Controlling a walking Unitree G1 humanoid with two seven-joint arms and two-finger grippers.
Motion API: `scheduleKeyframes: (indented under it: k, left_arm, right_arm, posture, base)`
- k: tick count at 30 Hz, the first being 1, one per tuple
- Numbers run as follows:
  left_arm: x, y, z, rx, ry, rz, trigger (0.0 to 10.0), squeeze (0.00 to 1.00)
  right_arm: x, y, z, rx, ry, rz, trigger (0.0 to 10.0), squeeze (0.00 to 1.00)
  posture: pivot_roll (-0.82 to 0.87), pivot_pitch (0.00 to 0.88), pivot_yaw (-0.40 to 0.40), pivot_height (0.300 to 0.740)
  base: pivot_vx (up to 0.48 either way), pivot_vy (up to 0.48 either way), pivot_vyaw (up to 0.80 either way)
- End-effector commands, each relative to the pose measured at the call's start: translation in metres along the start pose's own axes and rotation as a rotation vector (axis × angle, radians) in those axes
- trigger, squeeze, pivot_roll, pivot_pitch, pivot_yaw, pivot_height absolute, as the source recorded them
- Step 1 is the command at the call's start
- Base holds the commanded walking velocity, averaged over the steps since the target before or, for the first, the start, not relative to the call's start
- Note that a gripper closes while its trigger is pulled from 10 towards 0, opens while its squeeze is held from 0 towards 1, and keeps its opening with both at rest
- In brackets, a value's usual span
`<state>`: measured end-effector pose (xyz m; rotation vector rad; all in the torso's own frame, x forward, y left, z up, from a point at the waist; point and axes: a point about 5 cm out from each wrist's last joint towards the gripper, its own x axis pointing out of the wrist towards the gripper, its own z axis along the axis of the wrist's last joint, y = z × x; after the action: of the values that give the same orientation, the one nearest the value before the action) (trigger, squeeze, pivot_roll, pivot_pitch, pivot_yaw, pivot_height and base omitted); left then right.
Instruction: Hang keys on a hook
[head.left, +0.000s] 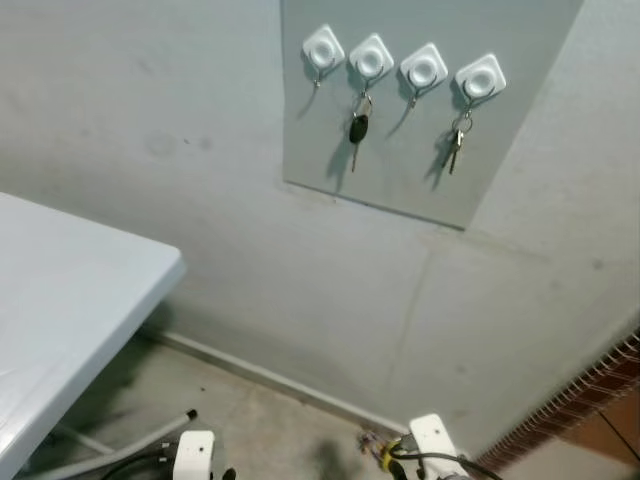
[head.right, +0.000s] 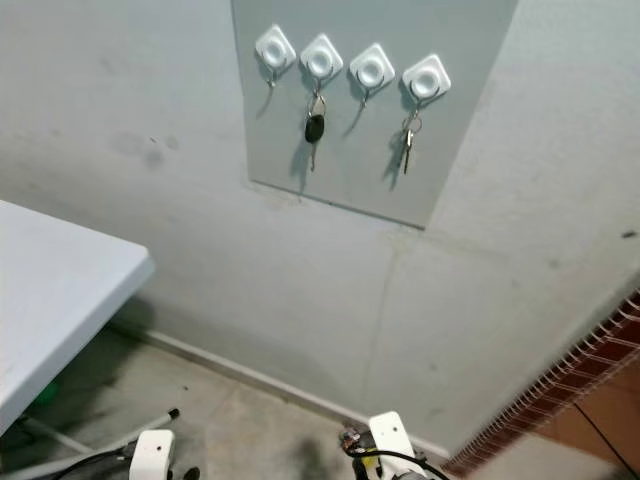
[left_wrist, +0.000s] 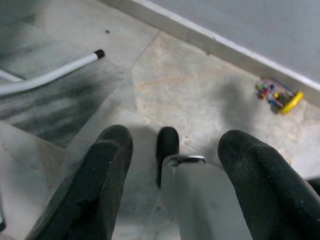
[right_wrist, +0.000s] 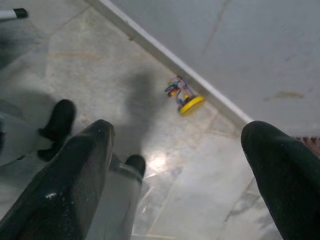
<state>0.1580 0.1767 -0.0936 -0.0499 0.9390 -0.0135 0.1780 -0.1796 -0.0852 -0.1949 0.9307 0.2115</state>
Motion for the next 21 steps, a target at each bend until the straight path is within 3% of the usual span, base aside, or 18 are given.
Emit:
scheduleKeyframes:
  k: [1,21]
  left_arm:
    - [-0.0001,-0.0025,-0.0024,-0.003,0.008,0.002,10.0,0.00]
    - [0.0007,-0.0040,-0.0007,-0.001,0.010,-0.003,10.0,0.00]
  right_arm:
    - [0.0002,-0.0009,0.0017,0.024,-0.011,-0.015,10.0,0.00]
    - [0.0014,0.0050,0.0032,0.027,-0.014,0.001,10.0,0.00]
  posture:
    - [-0.10,0.000,-0.025,0.740]
    - [-0.10,0.000,-0.023,0.740]
  base:
    - [0.000,0.000,0.80]
    - [0.000,0.000,0.80]
